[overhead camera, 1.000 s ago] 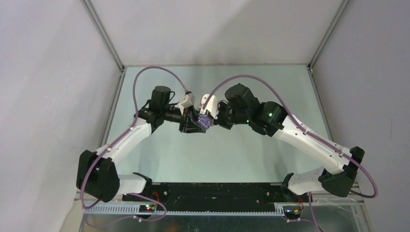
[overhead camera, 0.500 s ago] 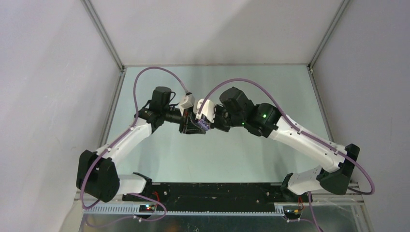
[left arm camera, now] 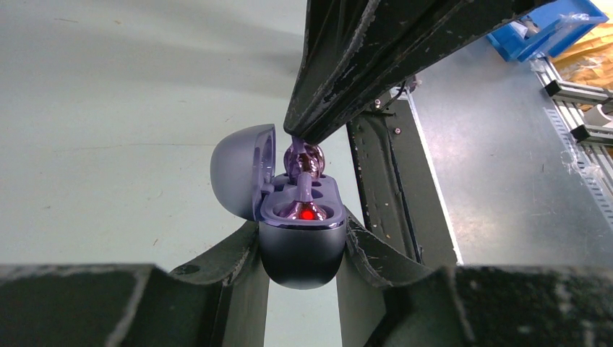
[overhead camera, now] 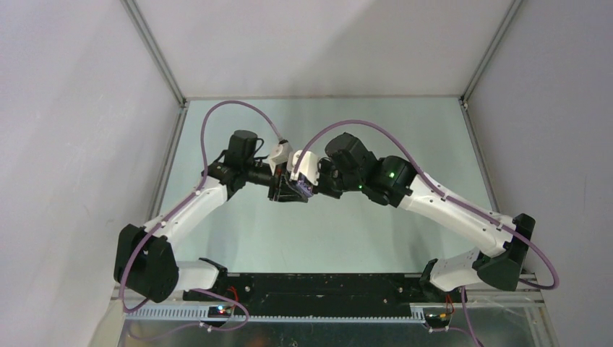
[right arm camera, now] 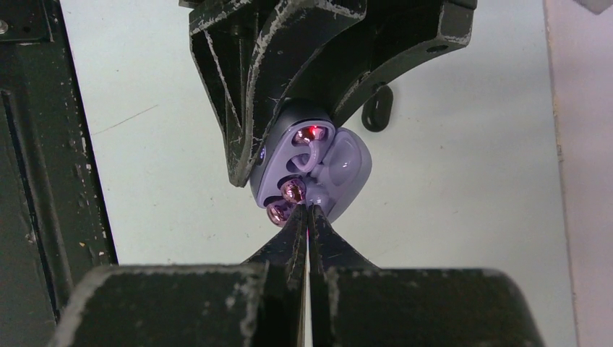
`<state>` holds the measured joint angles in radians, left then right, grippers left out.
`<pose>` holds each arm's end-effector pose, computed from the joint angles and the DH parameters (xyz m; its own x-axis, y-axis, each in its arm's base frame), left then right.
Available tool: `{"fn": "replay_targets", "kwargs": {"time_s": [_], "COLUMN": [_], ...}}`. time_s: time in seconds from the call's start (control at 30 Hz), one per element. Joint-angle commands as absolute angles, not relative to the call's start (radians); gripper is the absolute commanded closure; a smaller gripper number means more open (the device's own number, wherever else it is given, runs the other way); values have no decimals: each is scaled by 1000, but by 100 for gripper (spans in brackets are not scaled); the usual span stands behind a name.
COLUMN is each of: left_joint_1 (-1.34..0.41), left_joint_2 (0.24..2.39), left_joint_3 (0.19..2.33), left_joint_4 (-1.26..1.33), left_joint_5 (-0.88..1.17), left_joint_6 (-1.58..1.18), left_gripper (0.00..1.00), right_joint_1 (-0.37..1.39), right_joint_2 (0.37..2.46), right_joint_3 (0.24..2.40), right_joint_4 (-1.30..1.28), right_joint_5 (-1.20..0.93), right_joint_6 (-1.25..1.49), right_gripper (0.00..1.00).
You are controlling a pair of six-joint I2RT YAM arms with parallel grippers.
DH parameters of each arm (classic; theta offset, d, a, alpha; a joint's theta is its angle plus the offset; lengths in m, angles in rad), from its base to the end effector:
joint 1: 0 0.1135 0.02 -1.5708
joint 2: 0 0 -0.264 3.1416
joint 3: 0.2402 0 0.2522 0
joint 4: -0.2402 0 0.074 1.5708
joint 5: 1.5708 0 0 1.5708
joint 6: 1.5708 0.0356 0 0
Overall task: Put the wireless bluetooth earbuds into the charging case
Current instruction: Place the right earbud in the right side groove of the charging case.
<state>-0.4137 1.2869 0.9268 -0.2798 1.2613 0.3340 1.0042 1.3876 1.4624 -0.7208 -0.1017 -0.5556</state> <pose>0.2286 -0.1374 0.2861 -0.2470 0.2175 -0.9443 0.9558 -0.1054 -0.2743 0.1575 0.2543 0.3853 0.1911 -0.6771 -0.7106 -0.9205 0.1277 -0.3692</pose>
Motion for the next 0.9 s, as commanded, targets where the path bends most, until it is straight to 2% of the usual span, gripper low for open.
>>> {"fn": "replay_targets", "kwargs": {"time_s": [0.0,0.47,0.57,0.67,0.73,0.87], "left_joint_1": [-423,-424,-424,-424,-423,-425], "left_joint_2": [1283,1276,1275,1275,1275,1275], "left_joint_3": [977,977,978,978,979,979], "left_joint_4": [-276,-287,-291,-292,-292,-293], "left_joint_5": [1286,1282,1281,1281,1279,1278], "left_joint_6": [360,375,378,379,380,380], "left_gripper": [100,100,100,100,100,100], "right_joint_1": [1016,1037,1038,1028,1013,964], "right_joint_2": [1390,1424,1418,1404,1388,1344], "right_joint_3": [1463,1477,1501,1518,1533,1567], "right_joint_4": [-691,-711,-736,-750,-768,-795], "right_joint_5": [-100,-115,-127,-136,-167,-248], "right_joint_6": [-564,-562,-557,-551,-545,-520], "right_gripper": [100,99,86,67,62,61]}}
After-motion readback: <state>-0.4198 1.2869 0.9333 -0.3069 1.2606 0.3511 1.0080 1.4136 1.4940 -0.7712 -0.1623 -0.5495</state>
